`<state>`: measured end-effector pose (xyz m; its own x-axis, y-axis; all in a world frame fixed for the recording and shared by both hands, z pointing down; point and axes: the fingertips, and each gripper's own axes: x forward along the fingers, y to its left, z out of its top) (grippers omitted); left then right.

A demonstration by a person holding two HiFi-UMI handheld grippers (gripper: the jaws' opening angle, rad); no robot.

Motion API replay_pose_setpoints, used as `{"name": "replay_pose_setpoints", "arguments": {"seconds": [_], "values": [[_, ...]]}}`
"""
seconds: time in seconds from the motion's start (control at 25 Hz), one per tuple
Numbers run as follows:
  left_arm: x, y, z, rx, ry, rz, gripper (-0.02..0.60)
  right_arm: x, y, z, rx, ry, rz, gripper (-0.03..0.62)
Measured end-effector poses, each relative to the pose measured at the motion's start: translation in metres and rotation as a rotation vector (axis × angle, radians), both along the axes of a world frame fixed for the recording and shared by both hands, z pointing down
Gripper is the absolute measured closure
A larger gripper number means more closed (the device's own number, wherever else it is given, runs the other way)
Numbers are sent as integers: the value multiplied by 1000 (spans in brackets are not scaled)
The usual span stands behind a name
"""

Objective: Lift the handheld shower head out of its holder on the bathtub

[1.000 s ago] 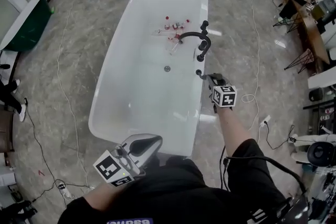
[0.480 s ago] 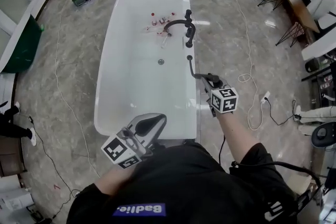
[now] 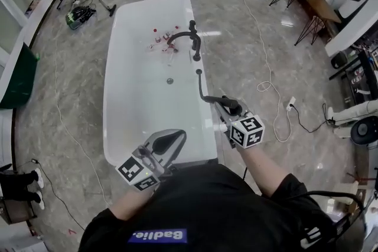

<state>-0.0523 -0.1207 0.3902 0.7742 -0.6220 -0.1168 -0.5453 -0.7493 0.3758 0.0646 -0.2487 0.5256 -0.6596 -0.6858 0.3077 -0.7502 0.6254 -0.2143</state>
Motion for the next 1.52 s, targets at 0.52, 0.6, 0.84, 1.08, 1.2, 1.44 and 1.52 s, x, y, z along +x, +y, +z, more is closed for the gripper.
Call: {"name": "replay_pose_setpoints", "arguments": {"seconds": [0.52, 0.6, 0.84, 1.08, 1.2, 1.44, 1.52], "values": [[21, 6, -5, 1, -9, 52, 588, -12, 64, -46, -4, -50, -98, 465], [22, 6, -8, 4, -10, 61, 588, -13, 70, -57, 3, -65, -100, 465], [32, 6, -8, 11, -11, 89, 588, -12, 83, -84, 18, -123, -121, 465], [39, 8, -10, 15, -13, 112, 588, -12, 99, -100, 25, -153, -142, 465], [43, 8, -7, 12, -16, 117, 588, -10, 101, -102, 27, -164, -147, 465], [51, 10, -7, 10, -27, 125, 588, -6, 104, -98, 7, -175, -148, 465], [50, 10, -8, 9, -29, 124, 588, -8, 104, -98, 4, -177, -151, 465]]}}
